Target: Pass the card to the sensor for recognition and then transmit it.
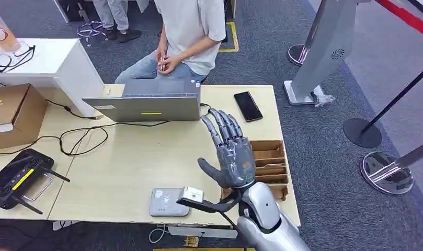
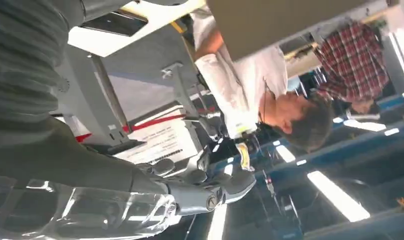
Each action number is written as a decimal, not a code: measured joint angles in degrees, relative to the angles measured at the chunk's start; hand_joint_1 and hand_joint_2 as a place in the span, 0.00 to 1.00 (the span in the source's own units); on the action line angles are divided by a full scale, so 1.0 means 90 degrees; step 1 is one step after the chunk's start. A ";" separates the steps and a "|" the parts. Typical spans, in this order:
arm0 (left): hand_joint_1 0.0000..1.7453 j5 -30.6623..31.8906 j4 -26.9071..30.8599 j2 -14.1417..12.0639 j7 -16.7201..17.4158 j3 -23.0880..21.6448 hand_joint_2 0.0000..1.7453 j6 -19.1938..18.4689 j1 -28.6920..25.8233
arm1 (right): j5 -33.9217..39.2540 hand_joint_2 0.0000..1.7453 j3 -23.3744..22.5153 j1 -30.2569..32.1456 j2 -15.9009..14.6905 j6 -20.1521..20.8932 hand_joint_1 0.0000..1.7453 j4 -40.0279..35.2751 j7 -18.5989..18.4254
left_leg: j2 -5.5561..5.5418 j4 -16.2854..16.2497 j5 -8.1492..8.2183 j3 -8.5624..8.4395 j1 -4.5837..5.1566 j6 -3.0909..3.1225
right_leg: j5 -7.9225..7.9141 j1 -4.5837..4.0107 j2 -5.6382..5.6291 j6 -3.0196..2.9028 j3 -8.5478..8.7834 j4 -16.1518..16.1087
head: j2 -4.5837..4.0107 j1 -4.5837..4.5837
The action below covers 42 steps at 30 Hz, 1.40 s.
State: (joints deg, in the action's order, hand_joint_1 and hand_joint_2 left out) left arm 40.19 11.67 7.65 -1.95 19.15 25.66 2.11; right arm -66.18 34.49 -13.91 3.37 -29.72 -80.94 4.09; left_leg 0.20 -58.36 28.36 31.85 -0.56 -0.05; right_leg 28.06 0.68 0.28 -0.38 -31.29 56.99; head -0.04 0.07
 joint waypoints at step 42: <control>0.00 0.0097 0.0000 0.0007 -0.0056 0.0107 0.00 -0.0100 -0.0003 | -0.0925 1.00 -0.0243 0.0220 -0.0556 0.2370 0.00 -0.0425 -0.1146 | 0.0000 0.0000 0.0000 0.0003 0.0000 0.0000 | 0.0000 0.0000 0.0000 0.0000 -0.0001 0.0000 | 0.0000 0.0002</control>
State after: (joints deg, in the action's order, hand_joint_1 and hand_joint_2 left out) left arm 41.07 11.67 7.72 -2.45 20.11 24.76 2.09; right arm -74.51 32.30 -11.93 -1.64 -8.39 -84.76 -6.23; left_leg 0.20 -58.36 28.36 31.88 -0.56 -0.05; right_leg 28.06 0.68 0.28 -0.38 -31.30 56.99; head -0.04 0.09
